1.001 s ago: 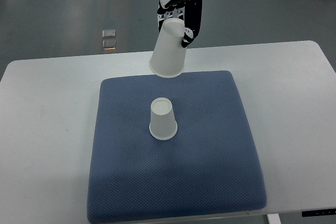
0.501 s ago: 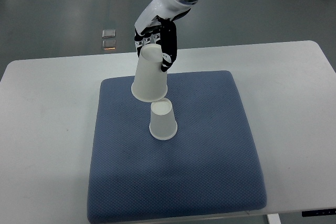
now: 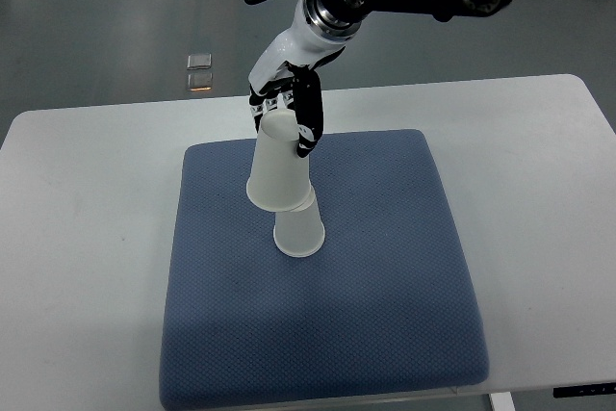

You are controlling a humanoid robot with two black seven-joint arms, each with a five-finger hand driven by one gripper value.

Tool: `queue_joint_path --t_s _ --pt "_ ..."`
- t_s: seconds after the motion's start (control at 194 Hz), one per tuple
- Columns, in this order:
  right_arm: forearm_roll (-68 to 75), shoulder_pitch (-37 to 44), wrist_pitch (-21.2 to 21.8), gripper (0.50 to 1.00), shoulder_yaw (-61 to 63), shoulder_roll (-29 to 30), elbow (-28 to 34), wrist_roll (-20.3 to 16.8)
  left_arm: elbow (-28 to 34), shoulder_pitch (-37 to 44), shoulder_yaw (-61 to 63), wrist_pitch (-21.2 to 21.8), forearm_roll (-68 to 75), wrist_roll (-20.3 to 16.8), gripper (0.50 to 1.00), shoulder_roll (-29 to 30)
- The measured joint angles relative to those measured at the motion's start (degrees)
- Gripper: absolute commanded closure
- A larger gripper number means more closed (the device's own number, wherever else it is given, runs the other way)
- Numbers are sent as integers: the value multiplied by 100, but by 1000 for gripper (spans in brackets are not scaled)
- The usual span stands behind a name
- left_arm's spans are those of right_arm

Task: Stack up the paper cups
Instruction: 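Lower the held cup with the right hand onto the cup on the pad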

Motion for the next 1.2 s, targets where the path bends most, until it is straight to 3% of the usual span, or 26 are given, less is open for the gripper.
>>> queue_joint_path --t_s 0.883,1.198 --pt "-13 -267 -3 810 -272 9 0 -196 19 0 -1 0 -2 0 500 0" --pt "38 -355 -453 810 -301 9 -30 -297 19 0 3 0 -2 0 500 0"
